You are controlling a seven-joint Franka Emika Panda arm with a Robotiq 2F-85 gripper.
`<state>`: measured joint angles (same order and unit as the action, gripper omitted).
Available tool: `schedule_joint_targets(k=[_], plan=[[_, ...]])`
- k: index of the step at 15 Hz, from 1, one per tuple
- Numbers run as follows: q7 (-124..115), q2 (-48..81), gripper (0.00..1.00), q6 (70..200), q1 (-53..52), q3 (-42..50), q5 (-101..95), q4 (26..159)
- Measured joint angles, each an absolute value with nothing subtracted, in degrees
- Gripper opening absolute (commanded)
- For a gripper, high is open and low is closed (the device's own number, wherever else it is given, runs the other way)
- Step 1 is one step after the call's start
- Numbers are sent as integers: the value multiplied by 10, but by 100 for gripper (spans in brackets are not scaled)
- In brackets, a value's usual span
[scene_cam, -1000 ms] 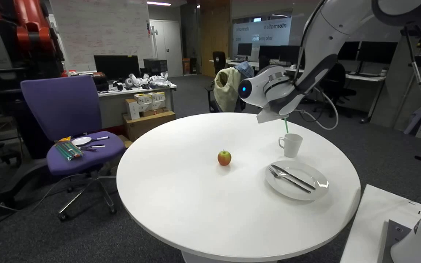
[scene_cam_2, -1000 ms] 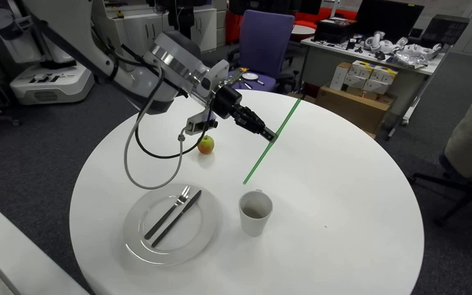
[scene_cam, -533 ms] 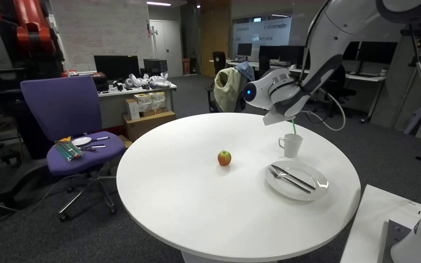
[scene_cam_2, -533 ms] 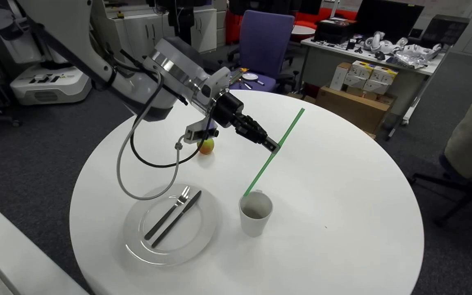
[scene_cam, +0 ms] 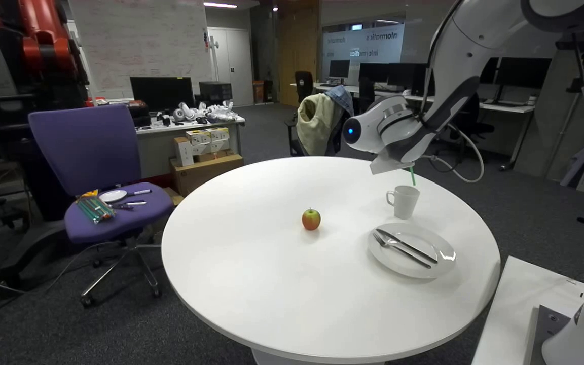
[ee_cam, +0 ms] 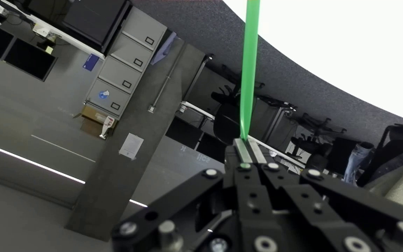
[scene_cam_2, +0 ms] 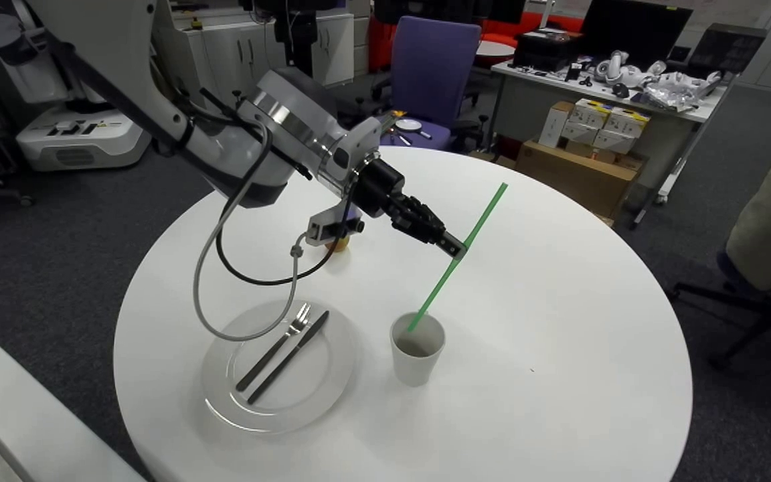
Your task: Pick up the green straw and put it into the white mug
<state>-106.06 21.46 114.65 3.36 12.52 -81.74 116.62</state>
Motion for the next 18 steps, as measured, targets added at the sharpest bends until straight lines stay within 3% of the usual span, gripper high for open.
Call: schedule_joint_targets(k=[18], plan=[[-1173, 243, 0, 1144, 47, 85, -884, 1166]])
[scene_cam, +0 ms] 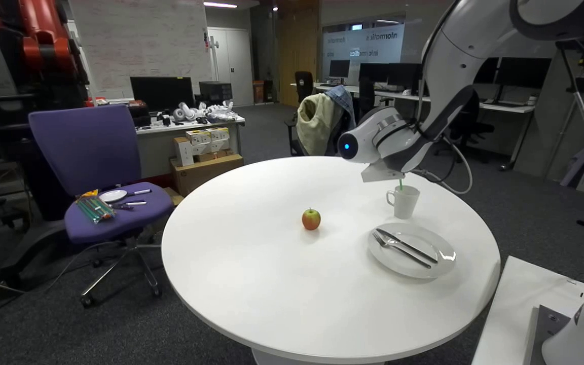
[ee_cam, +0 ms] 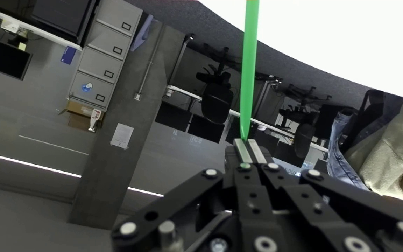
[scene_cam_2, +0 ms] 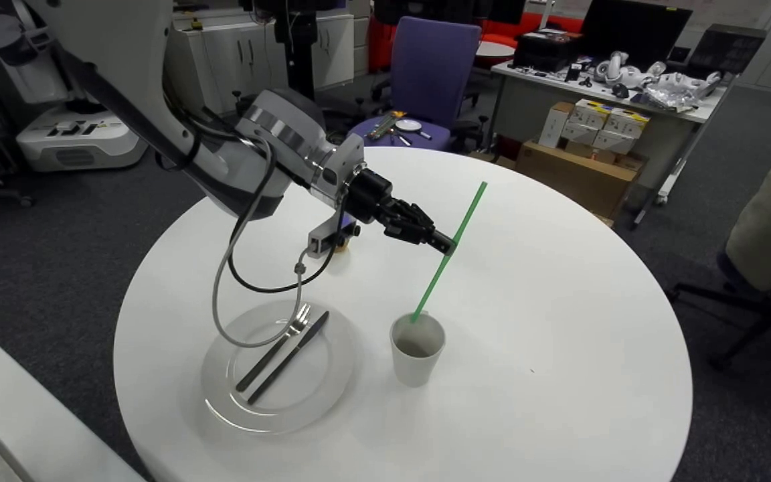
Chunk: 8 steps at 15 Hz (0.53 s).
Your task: Pick up the green straw and put it into the white mug
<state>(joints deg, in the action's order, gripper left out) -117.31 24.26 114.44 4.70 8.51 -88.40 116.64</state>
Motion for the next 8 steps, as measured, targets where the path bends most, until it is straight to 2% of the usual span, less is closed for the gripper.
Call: schedule_joint_targets(k=[8], plan=[[-1173, 257, 0, 1127, 47, 85, -916, 1168]])
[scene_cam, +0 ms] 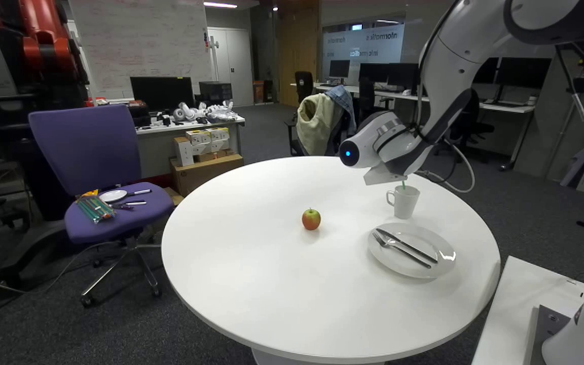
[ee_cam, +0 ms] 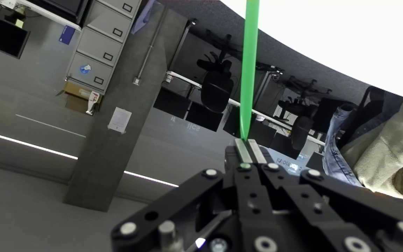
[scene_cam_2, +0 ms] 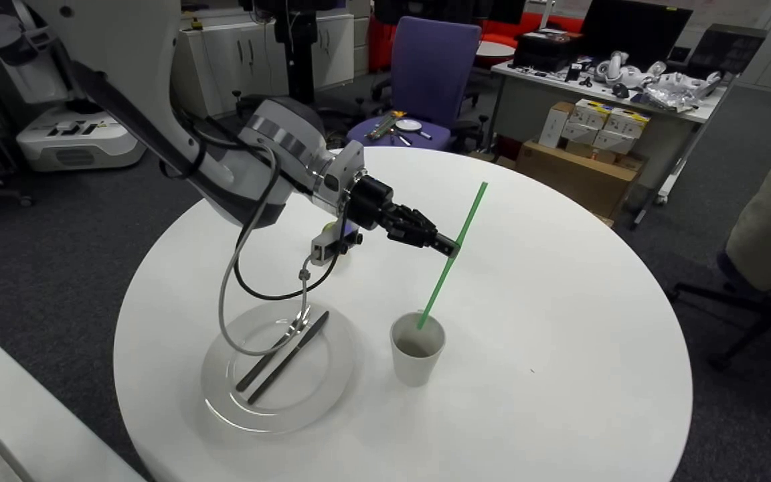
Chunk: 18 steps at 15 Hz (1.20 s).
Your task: Pick up the green straw and put it into the white mug
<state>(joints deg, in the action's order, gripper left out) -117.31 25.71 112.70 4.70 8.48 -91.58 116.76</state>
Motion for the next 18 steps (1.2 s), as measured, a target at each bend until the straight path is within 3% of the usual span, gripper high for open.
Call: schedule_joint_targets(k=[18], plan=[[-1316, 327, 0, 1089, 46, 63, -984, 1170]])
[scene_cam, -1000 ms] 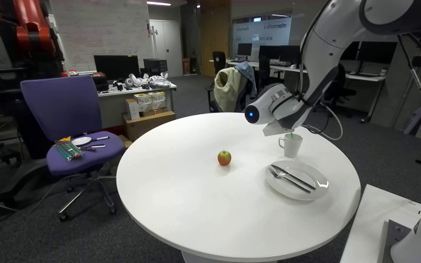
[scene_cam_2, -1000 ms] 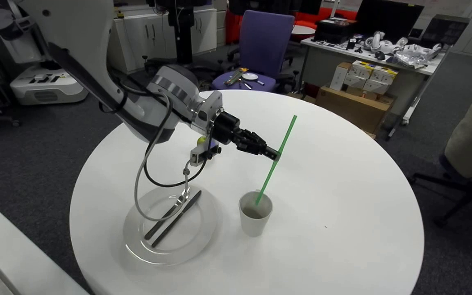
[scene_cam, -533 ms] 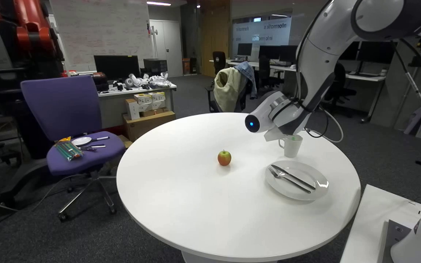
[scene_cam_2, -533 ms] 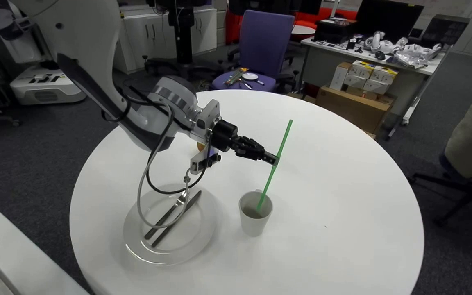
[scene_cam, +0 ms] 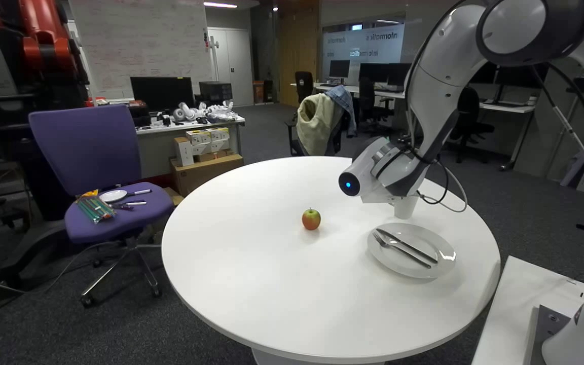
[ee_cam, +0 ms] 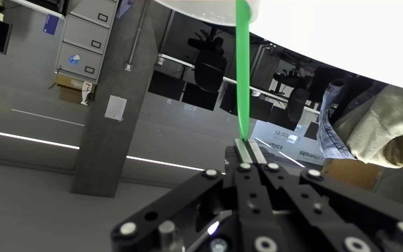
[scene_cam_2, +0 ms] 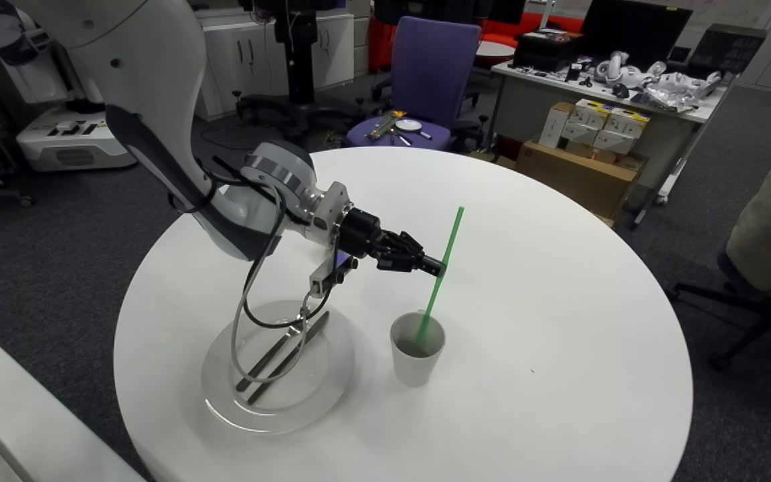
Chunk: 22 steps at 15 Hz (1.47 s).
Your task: Pick up the green straw and put it into the white mug
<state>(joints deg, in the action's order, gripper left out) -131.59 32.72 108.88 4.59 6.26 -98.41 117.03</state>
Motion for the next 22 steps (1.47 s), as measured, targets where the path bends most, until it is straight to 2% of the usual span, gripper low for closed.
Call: schedule_joint_targets(k=[4, 5, 6, 8, 9, 17, 22], plan=[[-1370, 344, 0, 1087, 46, 62, -986, 1170], [-1379, 347, 6, 1086, 46, 62, -986, 1170], [-1386, 351, 28, 1085, 46, 62, -986, 1170], [-1396, 355, 32, 1085, 46, 62, -986, 1170], [-1399, 356, 38, 1085, 46, 62, -986, 1169], [-1402, 343, 97, 1091, 51, 56, -978, 1160], [-1328, 282, 100, 1234, 85, 32, -907, 1163]])
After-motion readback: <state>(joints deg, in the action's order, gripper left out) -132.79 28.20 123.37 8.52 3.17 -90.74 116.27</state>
